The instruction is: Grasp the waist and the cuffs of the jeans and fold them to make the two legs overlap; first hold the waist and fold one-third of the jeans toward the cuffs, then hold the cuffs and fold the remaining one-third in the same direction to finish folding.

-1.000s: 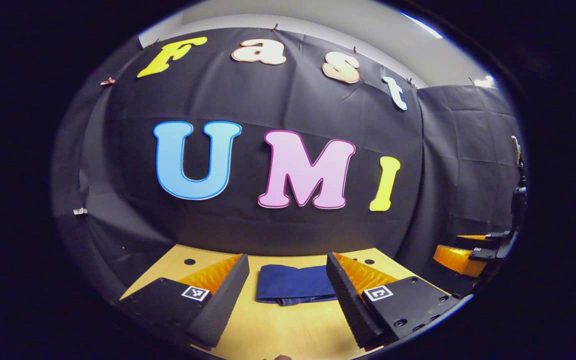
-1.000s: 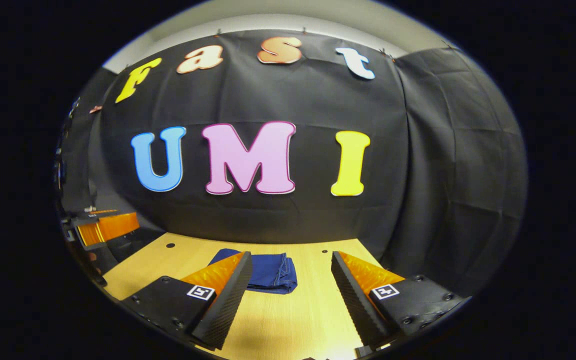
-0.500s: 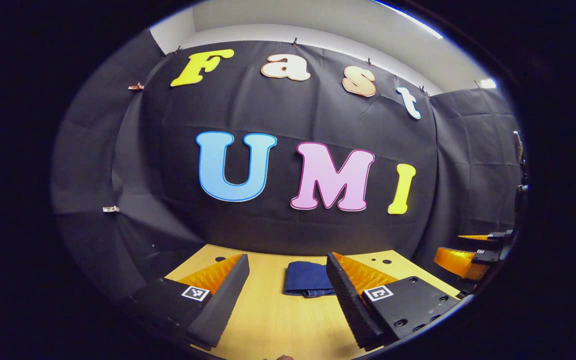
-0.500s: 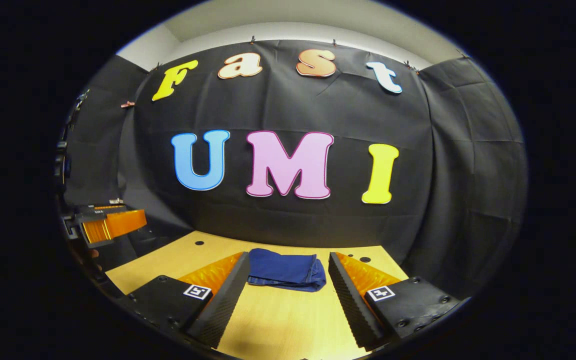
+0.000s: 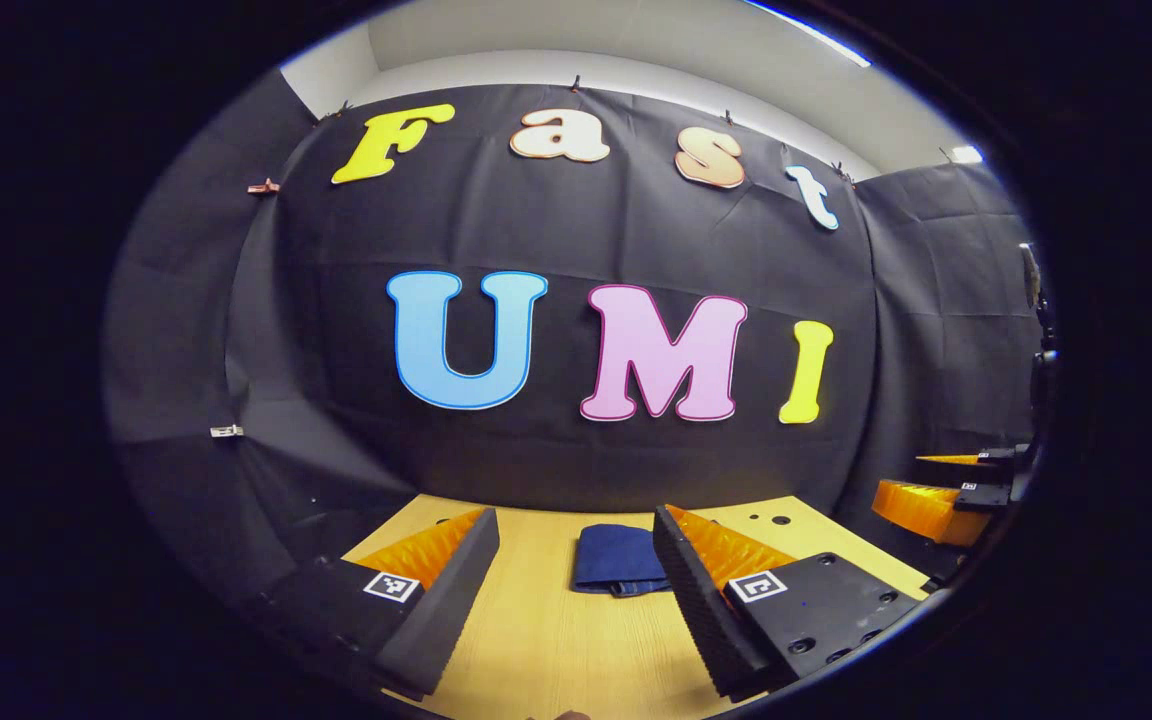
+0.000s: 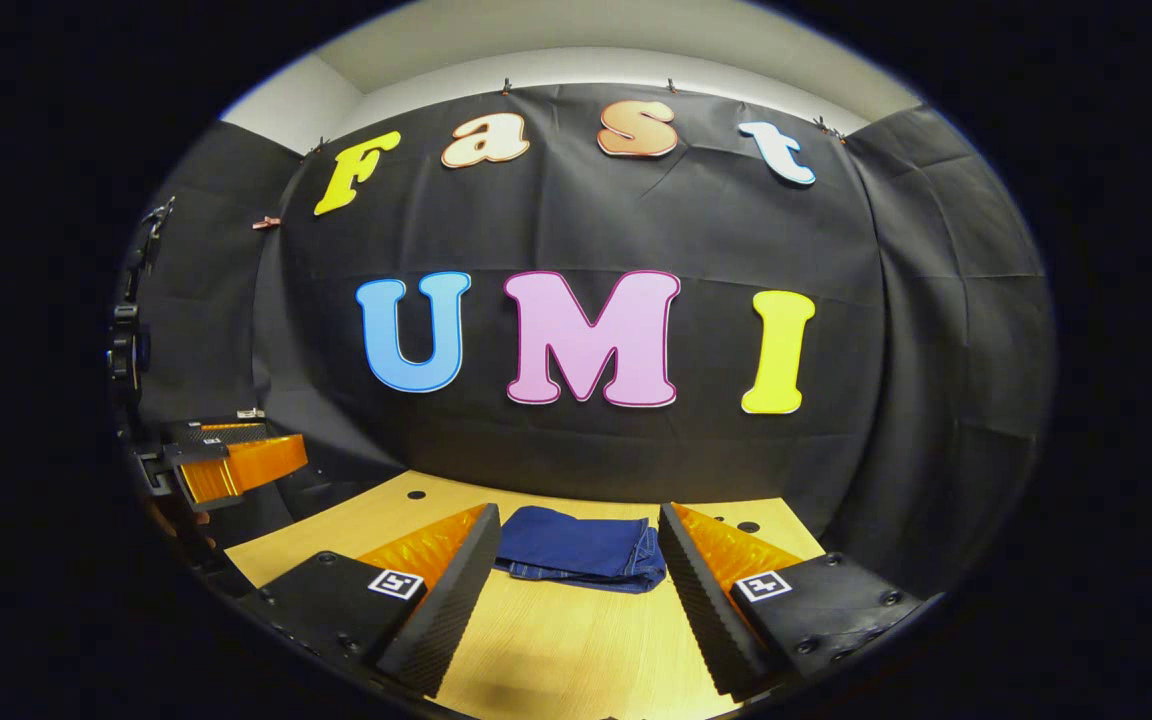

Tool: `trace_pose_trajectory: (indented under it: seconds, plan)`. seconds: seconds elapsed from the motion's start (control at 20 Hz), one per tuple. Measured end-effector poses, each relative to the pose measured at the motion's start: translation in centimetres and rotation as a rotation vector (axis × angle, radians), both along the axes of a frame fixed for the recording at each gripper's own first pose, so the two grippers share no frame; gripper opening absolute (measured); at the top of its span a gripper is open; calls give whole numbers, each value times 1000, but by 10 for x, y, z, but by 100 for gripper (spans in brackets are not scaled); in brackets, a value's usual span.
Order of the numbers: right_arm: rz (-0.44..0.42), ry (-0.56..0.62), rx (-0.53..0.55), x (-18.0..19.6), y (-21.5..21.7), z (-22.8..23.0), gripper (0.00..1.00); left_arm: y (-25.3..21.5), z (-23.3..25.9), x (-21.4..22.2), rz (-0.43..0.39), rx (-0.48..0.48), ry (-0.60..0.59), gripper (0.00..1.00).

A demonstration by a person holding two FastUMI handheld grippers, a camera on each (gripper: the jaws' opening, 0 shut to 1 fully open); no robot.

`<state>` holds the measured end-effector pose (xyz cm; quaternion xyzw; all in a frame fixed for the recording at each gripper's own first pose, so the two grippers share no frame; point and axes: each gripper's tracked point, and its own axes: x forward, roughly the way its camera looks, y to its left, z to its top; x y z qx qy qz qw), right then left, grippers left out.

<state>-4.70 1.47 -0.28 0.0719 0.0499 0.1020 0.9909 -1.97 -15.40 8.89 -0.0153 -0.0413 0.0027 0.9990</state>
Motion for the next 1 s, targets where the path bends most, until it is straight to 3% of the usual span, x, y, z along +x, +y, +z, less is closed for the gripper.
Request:
trace_pose_trajectory:
  seconds: [1.0]
  plan:
    - [-14,-9,-10,8,4,-2,96,17,3,5,11,-12,-15,96]
